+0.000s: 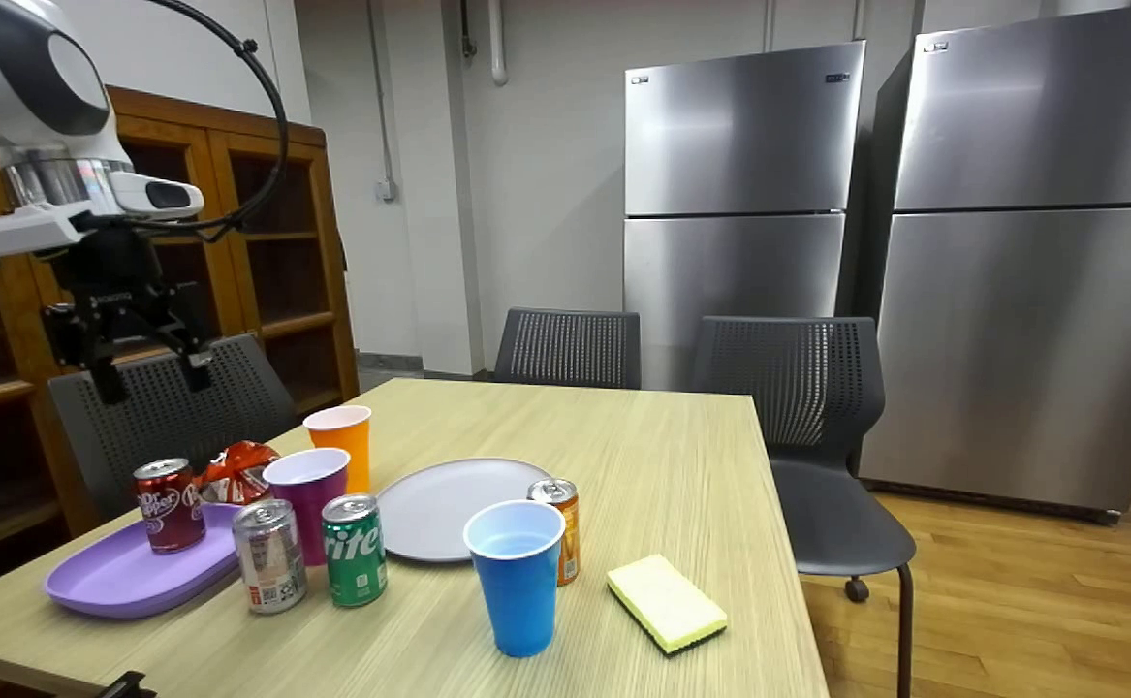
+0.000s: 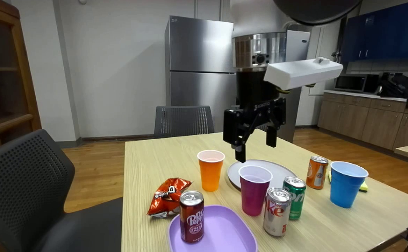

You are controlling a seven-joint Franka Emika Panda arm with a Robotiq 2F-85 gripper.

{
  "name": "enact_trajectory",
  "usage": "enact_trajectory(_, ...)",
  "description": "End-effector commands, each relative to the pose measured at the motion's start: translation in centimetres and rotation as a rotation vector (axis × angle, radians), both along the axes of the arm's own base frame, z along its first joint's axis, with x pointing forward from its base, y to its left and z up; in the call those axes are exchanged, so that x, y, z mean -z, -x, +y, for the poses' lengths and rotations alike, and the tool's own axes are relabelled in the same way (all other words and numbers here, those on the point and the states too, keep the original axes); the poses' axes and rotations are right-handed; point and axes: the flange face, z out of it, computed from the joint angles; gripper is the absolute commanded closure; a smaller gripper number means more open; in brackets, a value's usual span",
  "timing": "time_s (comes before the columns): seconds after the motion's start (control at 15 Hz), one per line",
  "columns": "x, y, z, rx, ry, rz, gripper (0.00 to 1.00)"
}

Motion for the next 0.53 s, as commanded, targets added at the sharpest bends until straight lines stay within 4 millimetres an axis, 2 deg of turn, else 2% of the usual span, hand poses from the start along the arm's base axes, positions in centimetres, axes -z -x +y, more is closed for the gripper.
enact_trajectory(0.0,-0.09,0.3,-0.47,-0.008,0.006,0.004,0.0)
enact_trajectory(0.47,-0.12,0.8,-0.92,-0.018,0.011,0.005,0.0)
